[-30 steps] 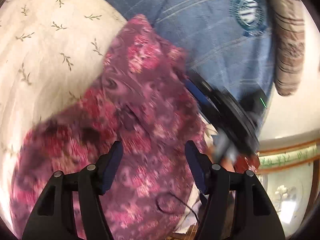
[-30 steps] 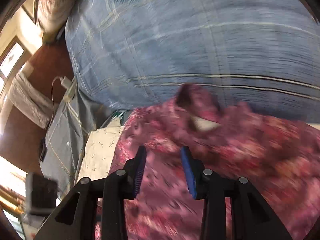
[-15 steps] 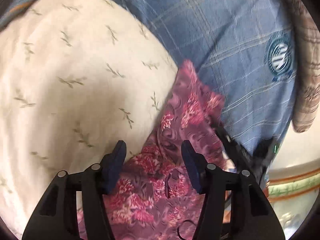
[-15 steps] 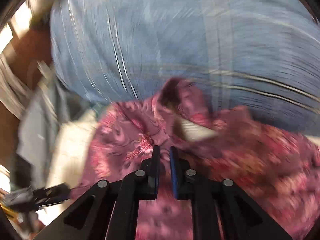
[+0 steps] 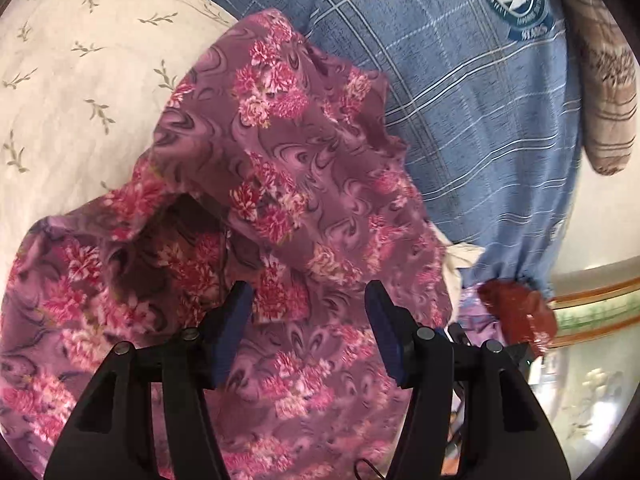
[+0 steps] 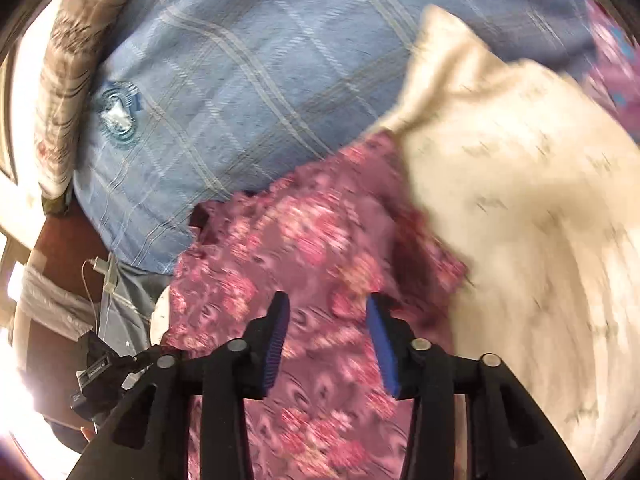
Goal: Fold small clothes
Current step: 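Grasp the shirt edge with both grippers and fold it lengthwise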
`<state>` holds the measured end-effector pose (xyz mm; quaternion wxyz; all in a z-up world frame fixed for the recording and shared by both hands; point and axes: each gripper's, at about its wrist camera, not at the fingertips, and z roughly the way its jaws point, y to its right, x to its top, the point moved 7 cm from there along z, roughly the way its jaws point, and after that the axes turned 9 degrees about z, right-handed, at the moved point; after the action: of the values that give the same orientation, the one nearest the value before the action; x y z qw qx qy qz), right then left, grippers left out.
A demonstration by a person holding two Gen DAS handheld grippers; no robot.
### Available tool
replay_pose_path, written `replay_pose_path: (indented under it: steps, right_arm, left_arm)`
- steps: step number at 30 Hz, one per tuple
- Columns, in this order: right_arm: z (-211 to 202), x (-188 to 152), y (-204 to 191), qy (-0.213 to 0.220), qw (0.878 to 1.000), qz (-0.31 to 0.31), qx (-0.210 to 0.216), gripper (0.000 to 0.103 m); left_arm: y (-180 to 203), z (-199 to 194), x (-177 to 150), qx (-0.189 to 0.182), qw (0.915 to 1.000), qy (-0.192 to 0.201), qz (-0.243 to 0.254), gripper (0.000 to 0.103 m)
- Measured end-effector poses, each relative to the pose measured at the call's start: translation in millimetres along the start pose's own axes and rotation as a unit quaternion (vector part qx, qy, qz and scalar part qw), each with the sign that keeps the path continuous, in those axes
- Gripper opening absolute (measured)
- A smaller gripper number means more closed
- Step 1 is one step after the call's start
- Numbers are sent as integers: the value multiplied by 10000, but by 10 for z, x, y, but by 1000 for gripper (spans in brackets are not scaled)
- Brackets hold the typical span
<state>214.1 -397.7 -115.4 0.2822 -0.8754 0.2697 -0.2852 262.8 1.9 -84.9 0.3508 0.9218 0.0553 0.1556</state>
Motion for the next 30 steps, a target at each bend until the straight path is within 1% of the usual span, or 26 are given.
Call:
replay_pose_path:
  steps: [2, 3, 4, 5, 6, 7, 8, 9, 10, 12, 14, 16, 17, 18, 19, 20, 21, 23, 24, 25, 26, 28, 29, 30]
  right_arm:
    - [16, 6, 103, -3, 9997, 187, 125, 43]
    - [56, 19, 119, 0, 9994, 293, 177, 43]
    - [111, 47, 151, -14, 9988, 428, 225, 43]
    - [148, 56, 176, -45, 9983, 549, 179, 43]
    - [181, 48, 184, -79, 9973, 703, 212, 43]
    - [183, 41, 149, -67, 9964, 793, 300, 43]
    - [165, 22, 104, -15, 9956, 821, 445, 43]
    - [129, 3, 71, 47, 9952, 785, 582, 43]
    - [86, -27, 61, 140, 9952, 749, 611, 44]
    - [118, -78, 77, 73, 9942, 866, 639, 57]
    - [261, -98, 148, -98, 9934, 1041, 472, 57]
    - [316, -15, 179, 104, 9937, 1057, 360, 22]
    - [307, 61, 179, 265, 9952, 919, 217, 7]
    - [282, 101, 195, 363, 9949, 929, 142, 7]
    - [231, 102, 213, 357, 9925, 1126, 308, 7]
    - [187, 73, 211, 297, 9910, 1214, 478, 11]
    - [120, 41, 209, 287, 9910, 1209, 495, 12]
    - [-114, -48, 227, 444, 9931, 1025, 356, 12]
    - [-256, -113, 255, 508, 9938, 941, 298, 12]
    - [-384, -158, 299, 547, 9938, 926, 267, 12]
    - [-475, -217, 337, 554, 9937, 935, 264, 13]
    - [-657, -393, 438, 520, 9930, 1019, 301, 16]
    - [-728, -481, 478, 496, 9928, 1036, 336, 20]
    - [-793, -575, 510, 452, 9931, 1020, 353, 27]
  left_arm:
    - [-80, -2, 135, 360, 9991, 235, 6, 58]
    - [-153, -23, 246, 625, 9972, 421, 9, 58]
    - [-234, -49, 310, 826, 9953, 514, -2, 58]
    - [-316, -54, 391, 1033, 9930, 567, -6, 57]
    - [-388, -39, 445, 1192, 9913, 559, 13, 55]
    - [-448, -27, 481, 1303, 9899, 552, 36, 43]
    - [-492, -29, 512, 1425, 9881, 568, 114, 38]
    - [-528, -33, 539, 1535, 9862, 584, 201, 30]
    - [-556, -41, 546, 1576, 9856, 568, 218, 26]
    - [-572, -42, 555, 1521, 9865, 584, 166, 26]
    - [-568, -29, 560, 1534, 9862, 597, 173, 26]
    - [-562, -32, 546, 1648, 9845, 526, 301, 23]
    - [-549, -54, 517, 1666, 9844, 467, 325, 23]
    - [-537, -99, 473, 1594, 9860, 381, 311, 23]
    - [-528, -146, 429, 1522, 9873, 324, 316, 23]
    - [-513, -206, 379, 1438, 9885, 291, 362, 23]
    - [-493, -288, 321, 1364, 9892, 272, 464, 23]
    - [-444, -483, 157, 1258, 9886, 194, 808, 26]
    - [-396, -492, 98, 1234, 9880, 135, 923, 35]
    - [-399, -572, 4, 1207, 9871, 31, 1052, 47]
    - [-417, -639, -73, 1203, 9864, -41, 1116, 50]
    - [-502, -823, -220, 1223, 9860, -77, 1128, 50]
    - [-567, -894, -297, 1240, 9863, -101, 1082, 51]
    - [-607, -948, -376, 1231, 9867, -149, 1047, 54]
